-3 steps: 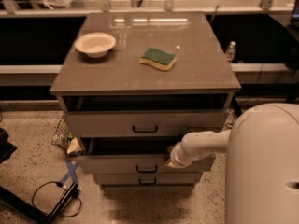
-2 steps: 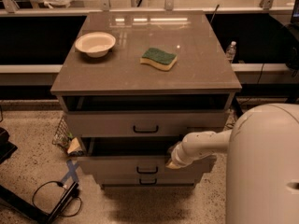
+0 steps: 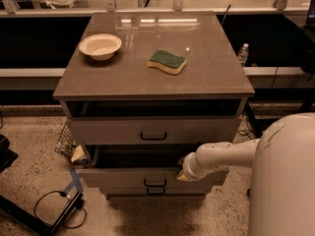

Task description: Open middle drawer

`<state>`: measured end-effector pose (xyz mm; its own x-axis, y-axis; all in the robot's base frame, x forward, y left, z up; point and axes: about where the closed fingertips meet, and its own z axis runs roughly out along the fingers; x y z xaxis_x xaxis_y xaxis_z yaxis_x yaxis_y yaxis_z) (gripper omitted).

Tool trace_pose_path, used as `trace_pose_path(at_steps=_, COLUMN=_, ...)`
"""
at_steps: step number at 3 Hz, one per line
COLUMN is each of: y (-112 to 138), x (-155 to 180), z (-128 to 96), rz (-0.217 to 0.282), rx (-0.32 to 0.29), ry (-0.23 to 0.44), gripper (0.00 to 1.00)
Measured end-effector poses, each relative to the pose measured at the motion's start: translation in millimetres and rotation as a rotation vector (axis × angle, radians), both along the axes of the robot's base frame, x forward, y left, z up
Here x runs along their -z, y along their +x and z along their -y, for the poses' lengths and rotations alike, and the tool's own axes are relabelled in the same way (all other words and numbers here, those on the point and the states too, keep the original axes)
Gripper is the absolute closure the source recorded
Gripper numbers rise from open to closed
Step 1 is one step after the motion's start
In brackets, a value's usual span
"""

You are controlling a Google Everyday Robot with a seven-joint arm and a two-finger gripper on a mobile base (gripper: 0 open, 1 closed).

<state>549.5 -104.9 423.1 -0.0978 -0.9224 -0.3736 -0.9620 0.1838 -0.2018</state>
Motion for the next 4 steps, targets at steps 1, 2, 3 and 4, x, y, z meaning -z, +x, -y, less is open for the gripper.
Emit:
trace_pose_path(at_steps=1, y=-37.2, x=-12.3, z=9.3, rz=0.001, rx=-0.019, ry=0.020, gripper=1.00)
trace_pose_path(at_steps=2, y=-36.8, x=-12.3, z=8.5, rz=0.001, rx=-0.019, ry=0.020, gripper=1.00)
trace_pose_path(at_steps=3, y=-61.1, x=-20.8, z=13.8, rz=0.013, rx=-0.041, ry=0.038, gripper=1.00)
trace_pose_path(at_steps=4, y=-61.1, x=-20.8, z=13.8, rz=0.013, rx=-0.041, ry=0.038, gripper=1.00)
